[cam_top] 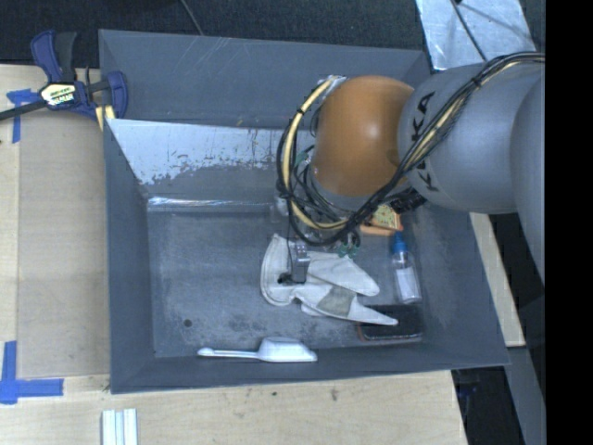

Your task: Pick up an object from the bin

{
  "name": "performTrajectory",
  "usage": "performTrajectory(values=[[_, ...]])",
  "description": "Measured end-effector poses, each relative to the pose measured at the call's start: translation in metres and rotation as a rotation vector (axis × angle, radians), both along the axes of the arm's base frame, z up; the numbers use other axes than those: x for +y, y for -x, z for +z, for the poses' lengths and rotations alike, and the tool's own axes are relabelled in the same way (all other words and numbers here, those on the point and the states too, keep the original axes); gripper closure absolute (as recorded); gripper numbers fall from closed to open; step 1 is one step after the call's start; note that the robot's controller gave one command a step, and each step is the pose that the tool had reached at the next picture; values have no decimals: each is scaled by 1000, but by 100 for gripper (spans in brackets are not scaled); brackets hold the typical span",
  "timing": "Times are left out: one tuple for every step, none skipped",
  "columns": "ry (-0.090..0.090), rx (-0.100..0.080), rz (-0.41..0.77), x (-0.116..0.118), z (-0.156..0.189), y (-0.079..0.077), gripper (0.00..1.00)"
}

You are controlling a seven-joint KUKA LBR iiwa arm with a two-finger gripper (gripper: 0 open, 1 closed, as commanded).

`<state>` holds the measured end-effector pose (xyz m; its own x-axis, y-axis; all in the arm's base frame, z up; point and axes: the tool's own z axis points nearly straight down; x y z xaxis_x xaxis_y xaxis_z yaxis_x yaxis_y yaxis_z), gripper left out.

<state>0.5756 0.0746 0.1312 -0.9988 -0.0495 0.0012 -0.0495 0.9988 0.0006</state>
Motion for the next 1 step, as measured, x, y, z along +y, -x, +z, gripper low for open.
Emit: performTrajectory(values=[[0, -14, 18, -9, 10, -11, 0]])
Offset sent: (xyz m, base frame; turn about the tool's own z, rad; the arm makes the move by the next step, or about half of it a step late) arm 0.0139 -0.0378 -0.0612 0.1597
